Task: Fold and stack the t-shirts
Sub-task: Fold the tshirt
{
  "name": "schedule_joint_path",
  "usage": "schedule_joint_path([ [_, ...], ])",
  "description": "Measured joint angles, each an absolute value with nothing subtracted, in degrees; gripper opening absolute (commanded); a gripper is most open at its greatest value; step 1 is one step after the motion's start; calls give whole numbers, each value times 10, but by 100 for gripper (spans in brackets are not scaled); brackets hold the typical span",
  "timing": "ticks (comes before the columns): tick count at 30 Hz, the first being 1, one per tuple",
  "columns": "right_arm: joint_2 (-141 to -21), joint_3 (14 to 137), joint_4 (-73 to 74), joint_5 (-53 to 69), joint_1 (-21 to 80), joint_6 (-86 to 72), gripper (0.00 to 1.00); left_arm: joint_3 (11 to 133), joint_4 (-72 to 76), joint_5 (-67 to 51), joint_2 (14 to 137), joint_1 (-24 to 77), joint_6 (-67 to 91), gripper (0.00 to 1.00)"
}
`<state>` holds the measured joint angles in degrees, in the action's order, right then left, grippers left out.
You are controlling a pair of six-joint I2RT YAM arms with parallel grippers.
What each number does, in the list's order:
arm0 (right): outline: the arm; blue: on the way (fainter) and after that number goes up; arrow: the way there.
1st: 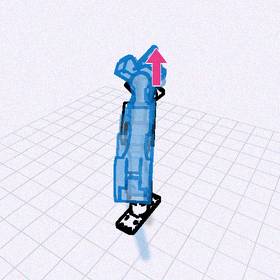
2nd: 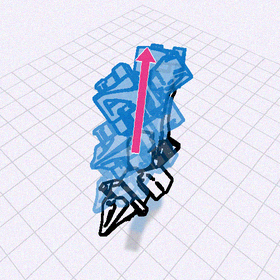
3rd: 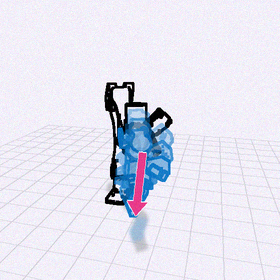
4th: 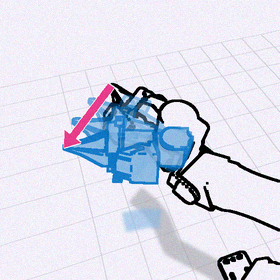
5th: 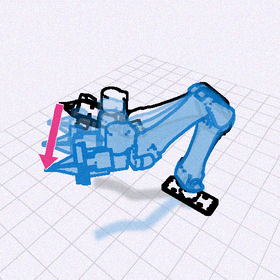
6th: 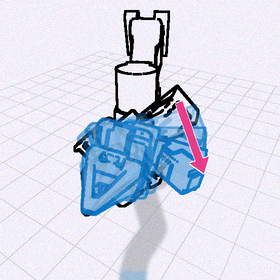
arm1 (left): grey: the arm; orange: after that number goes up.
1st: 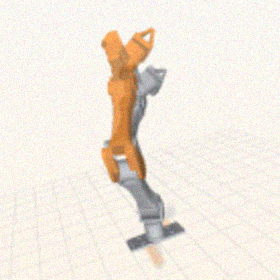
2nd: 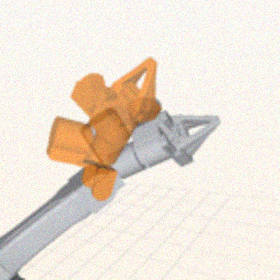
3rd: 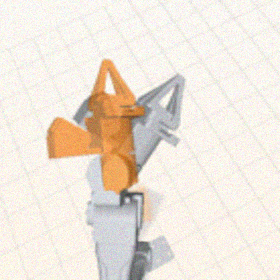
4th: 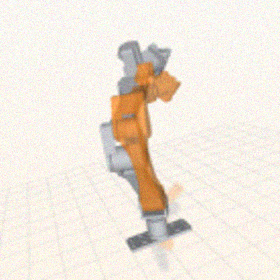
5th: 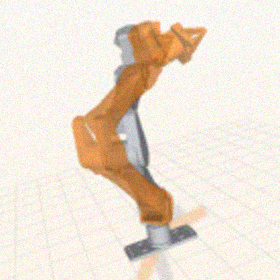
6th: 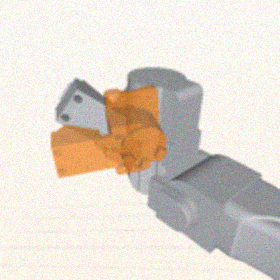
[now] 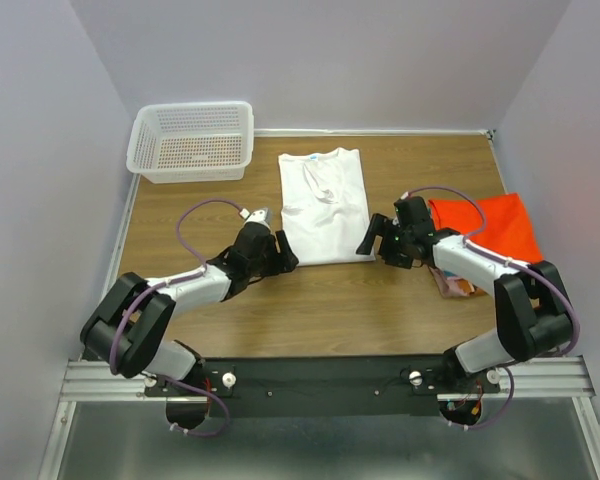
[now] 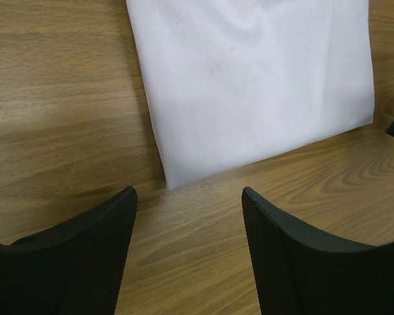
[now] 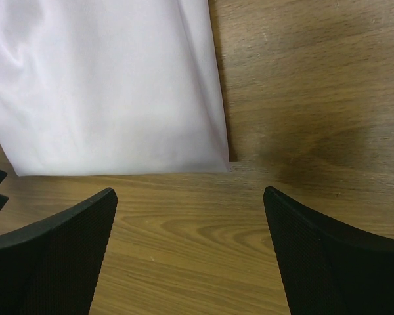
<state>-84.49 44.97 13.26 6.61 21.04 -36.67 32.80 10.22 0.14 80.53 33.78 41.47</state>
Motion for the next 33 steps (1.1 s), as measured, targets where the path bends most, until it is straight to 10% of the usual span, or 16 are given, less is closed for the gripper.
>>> schedule_joint_path([
  [16,-885,449,115,74,211,-385,63,343,154,-26,899,340,416,0],
  [24,-901,449,107,67,211,-392,38,345,158,-30,904,340,415,0],
  [33,-909,449,100,47,211,-403,38,345,159,-30,905,342,414,0],
])
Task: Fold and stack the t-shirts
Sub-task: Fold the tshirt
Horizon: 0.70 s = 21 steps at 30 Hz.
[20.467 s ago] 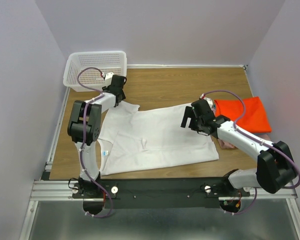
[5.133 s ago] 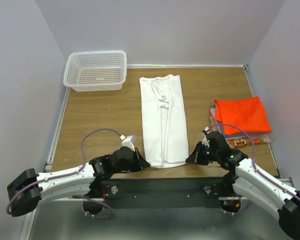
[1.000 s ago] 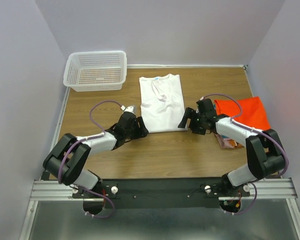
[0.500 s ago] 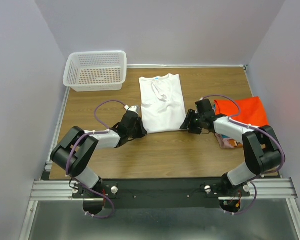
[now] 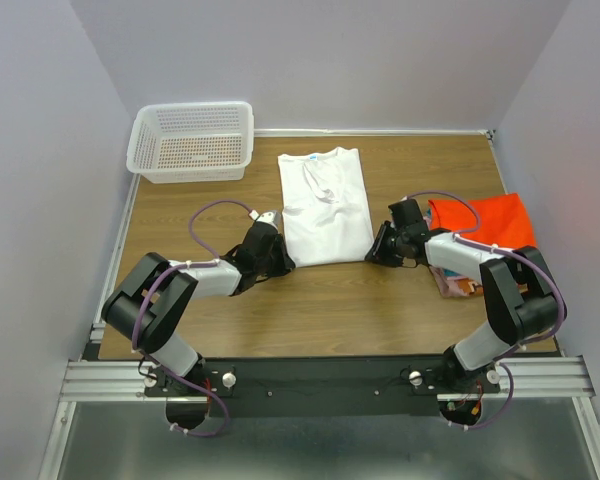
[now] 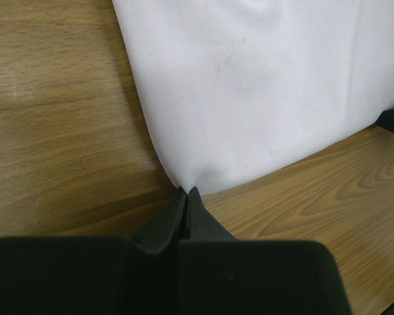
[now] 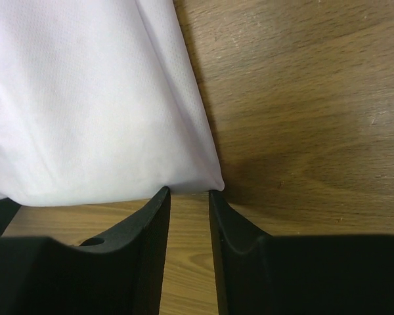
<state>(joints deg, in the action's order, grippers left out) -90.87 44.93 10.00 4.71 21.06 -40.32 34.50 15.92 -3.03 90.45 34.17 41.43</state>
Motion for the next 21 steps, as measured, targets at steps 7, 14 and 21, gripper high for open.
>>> schedule_joint_path([
  [7,-909,449,93,29,210,-414,40,345,159,-28,905,343,414,0],
  [14,-914,452,90,23,209,-417,29,344,161,-26,905,343,414,0],
  [21,-921,453,86,29,209,-415,1,344,161,-25,905,343,414,0],
])
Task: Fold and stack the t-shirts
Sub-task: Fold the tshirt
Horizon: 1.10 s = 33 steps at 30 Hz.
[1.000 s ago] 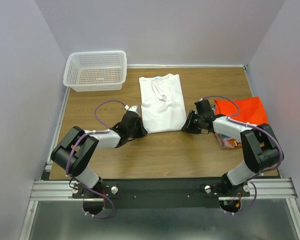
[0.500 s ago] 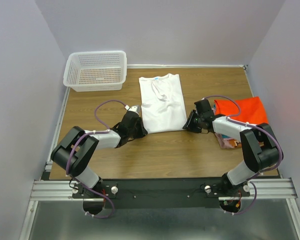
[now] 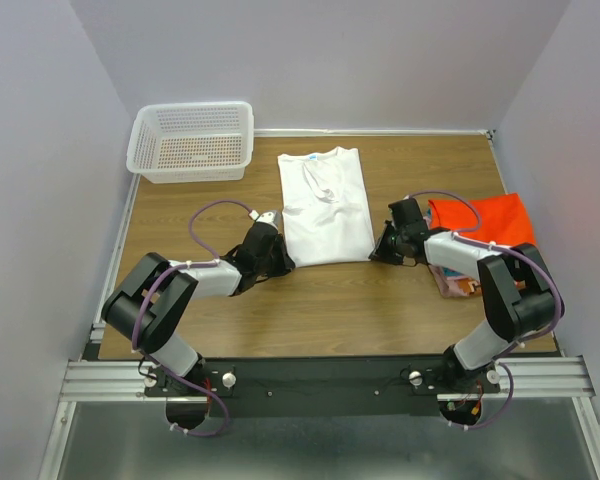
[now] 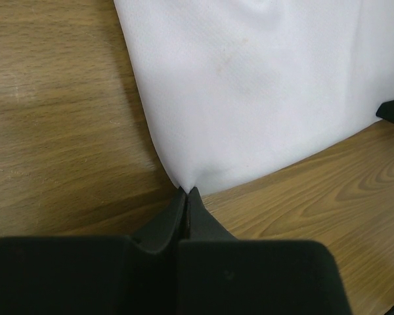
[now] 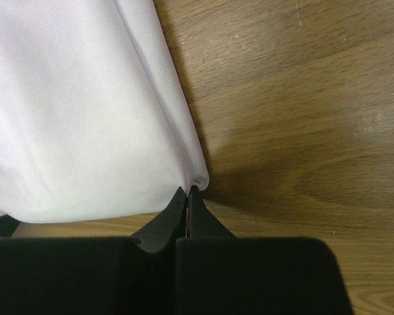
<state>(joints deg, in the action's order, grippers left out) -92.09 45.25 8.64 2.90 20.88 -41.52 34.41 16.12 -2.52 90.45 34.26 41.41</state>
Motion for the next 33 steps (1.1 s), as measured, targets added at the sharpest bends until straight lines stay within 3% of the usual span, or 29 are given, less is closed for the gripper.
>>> schedule_joint_path([
  [11,-827,353,83,70,211,-411,0,270,154,-16,827,384,437,0],
  [22,-550,224,224,128,262,-472,0,179,-32,35,547,580,585,0],
  [27,-472,255,303,136,263,-484,1,194,-93,60,472,590,605,0],
  [33,-475,355,356,126,263,-472,0,243,-124,85,448,590,602,0],
])
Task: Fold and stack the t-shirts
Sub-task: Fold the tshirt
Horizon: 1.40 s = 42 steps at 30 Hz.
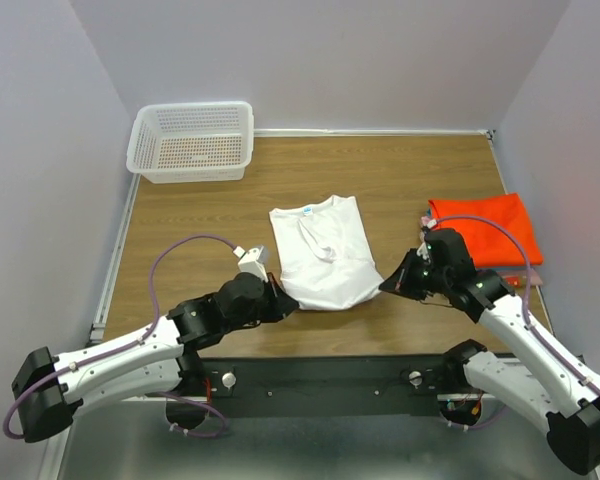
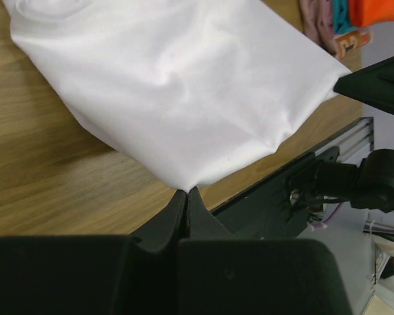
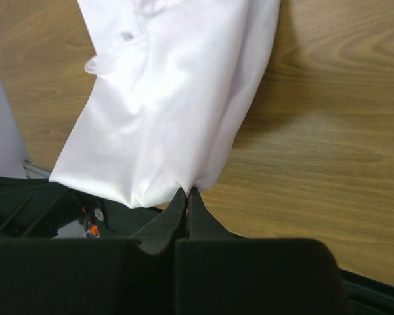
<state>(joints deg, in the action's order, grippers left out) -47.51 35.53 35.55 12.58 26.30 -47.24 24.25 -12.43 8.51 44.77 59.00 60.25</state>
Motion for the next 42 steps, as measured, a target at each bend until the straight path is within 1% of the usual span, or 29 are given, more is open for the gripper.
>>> schedule_joint_path([
  [9,-529,479,373,63,263,-437,0,309,-120,155,433,590,568,0],
  [15,-555,522,358,24,263,-423,1,339,-91,181,469,566,537,0],
  [21,-580,549,324,9,263,-414,1,353,-61,172,504,506,502,0],
  [26,-635,577,292,7,263,-402,1,357,-35,148,524,445,476,0],
  [34,-741,638,261,-5,263,-384,1,385,-12,126,594,387,441,0],
  [42,-814,691,241,-20,263,-372,1,415,21,100,662,331,411,0],
])
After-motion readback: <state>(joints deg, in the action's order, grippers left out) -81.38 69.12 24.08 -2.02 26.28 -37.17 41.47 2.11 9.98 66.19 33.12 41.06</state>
